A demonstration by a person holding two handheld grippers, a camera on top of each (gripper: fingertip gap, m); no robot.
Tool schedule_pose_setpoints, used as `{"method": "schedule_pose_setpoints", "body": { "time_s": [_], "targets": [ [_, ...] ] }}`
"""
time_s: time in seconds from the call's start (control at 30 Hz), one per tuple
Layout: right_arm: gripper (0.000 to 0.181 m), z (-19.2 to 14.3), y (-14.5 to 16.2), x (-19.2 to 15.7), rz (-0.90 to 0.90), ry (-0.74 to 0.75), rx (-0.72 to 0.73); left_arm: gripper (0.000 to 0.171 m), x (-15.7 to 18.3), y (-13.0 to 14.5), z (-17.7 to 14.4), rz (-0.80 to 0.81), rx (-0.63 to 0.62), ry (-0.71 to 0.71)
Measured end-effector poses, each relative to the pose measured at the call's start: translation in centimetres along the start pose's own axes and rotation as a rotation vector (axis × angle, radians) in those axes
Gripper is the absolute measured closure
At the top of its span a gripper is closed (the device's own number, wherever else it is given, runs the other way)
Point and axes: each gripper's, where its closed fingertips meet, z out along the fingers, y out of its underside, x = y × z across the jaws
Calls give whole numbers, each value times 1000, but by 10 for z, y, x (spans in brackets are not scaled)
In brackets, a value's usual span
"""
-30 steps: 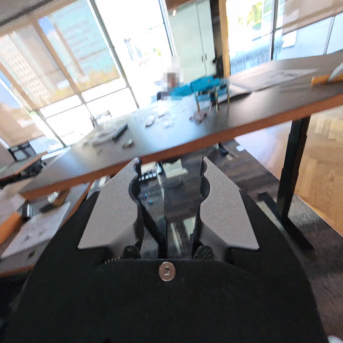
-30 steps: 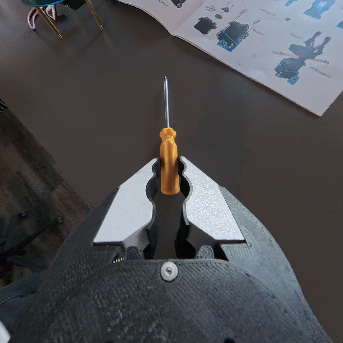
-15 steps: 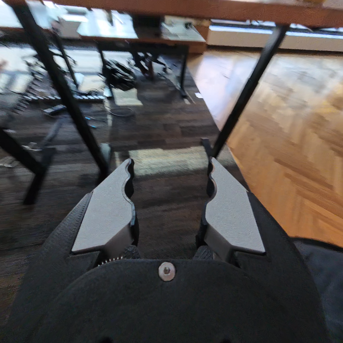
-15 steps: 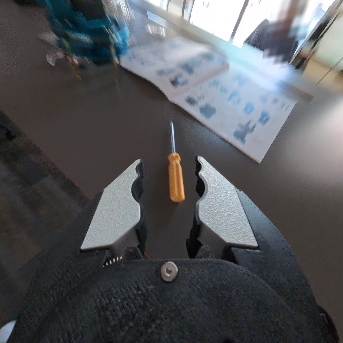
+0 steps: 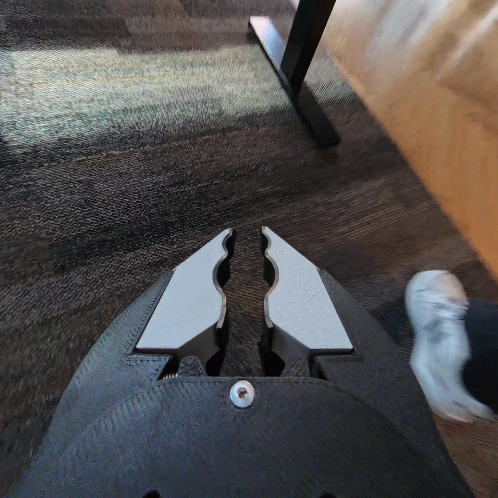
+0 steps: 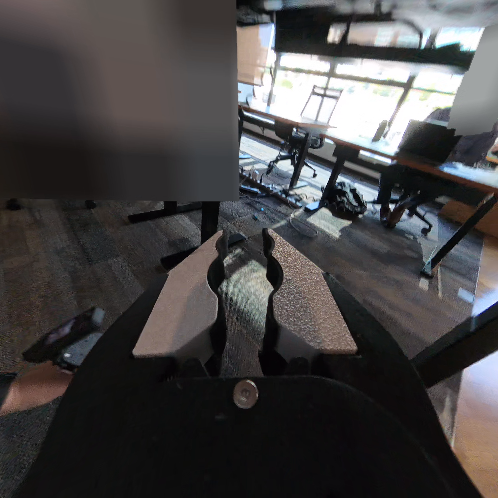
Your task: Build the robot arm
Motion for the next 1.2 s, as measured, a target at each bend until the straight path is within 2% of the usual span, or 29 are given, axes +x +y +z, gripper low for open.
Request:
{"method": "schedule_pose_setpoints", "body": {
  "time_s": [0.07, 0.13, 0.23, 0.3, 0.4, 0.53, 0.9, 1.2],
  "targets": [
    [157, 2, 90, 5, 57, -4, -68, 156, -9, 46, 76, 80, -32, -50],
    [157, -7, 160, 14, 127, -14, -115, 157, -14, 77, 133, 93, -41, -78],
    [158, -28, 238, 30, 214, -20, -187, 159, -19, 103, 190, 70, -27, -110],
    [158, -41, 274, 39, 242, -56, -286, 157, -28, 116, 212, 47, -25, -158],
    [159, -56, 296, 64, 267, -13, -295, 155, -36, 131, 233, 31, -49, -184],
    [160, -60, 320, 79, 310, -29, -346, 155, -41, 143, 247, 69, -90, -190],
    [162, -60, 356, 72, 341, -132, -441, 159, -43, 160, 262, 131, -153, -192],
    [164, -59, 374, 69, 363, -177, -496, 160, -42, 159, 262, 213, -151, -206]
  ]
}}
